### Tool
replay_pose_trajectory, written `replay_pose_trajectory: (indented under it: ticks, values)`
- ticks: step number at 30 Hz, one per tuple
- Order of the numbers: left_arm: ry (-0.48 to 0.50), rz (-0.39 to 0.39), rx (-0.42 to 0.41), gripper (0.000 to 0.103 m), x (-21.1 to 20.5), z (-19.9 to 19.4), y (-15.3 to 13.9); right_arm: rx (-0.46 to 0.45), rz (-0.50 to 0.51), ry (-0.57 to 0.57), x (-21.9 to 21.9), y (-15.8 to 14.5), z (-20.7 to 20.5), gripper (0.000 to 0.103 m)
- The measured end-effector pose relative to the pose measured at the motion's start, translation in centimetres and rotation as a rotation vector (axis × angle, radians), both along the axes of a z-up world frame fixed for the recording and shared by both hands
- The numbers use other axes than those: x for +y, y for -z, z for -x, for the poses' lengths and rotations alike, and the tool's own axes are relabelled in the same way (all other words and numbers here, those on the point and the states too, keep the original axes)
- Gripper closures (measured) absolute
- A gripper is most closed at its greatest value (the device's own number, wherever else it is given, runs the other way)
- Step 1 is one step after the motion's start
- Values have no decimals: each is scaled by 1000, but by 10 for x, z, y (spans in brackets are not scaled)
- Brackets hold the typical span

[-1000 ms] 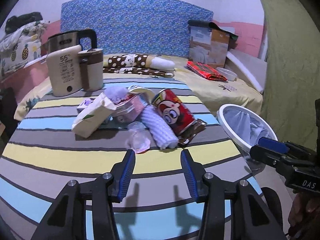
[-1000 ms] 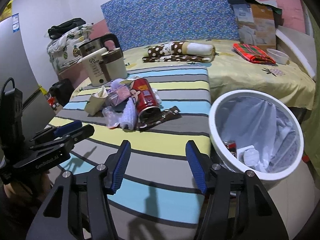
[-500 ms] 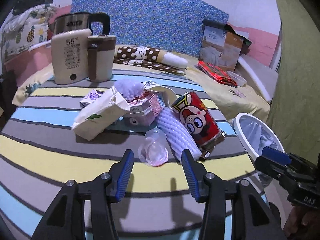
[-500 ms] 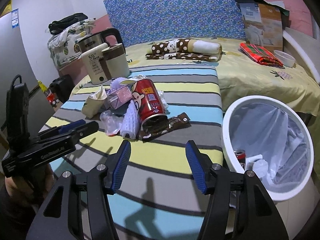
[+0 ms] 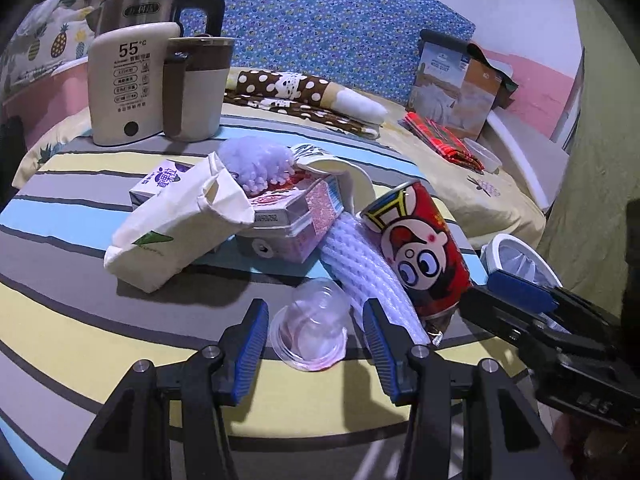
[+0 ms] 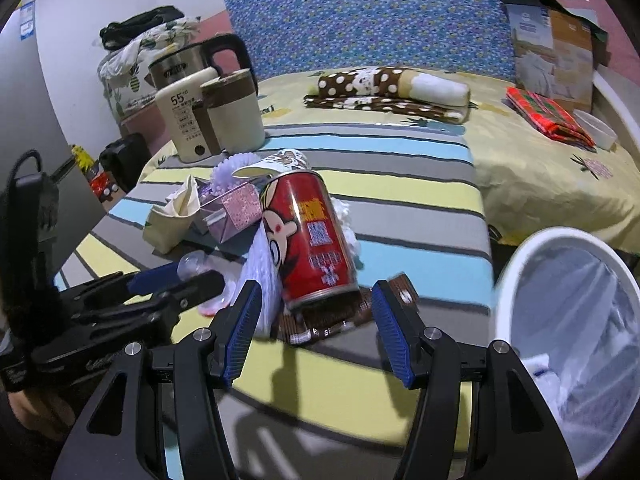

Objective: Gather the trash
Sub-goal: 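Move the right tool back to the table and grasp the red cartoon can, then lift the red cartoon can with the right tool while the left tool grasps the clear plastic cup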

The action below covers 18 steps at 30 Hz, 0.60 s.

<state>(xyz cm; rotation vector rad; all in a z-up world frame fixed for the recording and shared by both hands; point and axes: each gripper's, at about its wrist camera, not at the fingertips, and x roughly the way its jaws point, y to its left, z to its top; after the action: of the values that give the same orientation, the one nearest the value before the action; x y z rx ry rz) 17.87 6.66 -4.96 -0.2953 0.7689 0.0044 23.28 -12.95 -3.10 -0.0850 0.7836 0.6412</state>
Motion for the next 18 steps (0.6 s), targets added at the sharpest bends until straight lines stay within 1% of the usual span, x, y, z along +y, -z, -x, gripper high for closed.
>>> replay_pose_trajectory:
  ticks: [1,3,4,8,13,18]
  values:
    - [2,1,3,57,0,0,1,5,-1,-12,2,2,-3,44]
    - [4,2,14,67,2,-2,2,21,3,-23,5,5,-8,44]
    - [7,7,20,69,3,-2,3,23,8,-24,5,7,-9,44]
    - [15,11,16,70,5,-2,3,37,23,-27,7,11,-17,44]
    - [20,2,6,70,4,2,1,73,13,-35,5,15,-18,45]
    - [20,-29,-12,71,3,11,-4,77,-27,-23,1,11,-12,46]
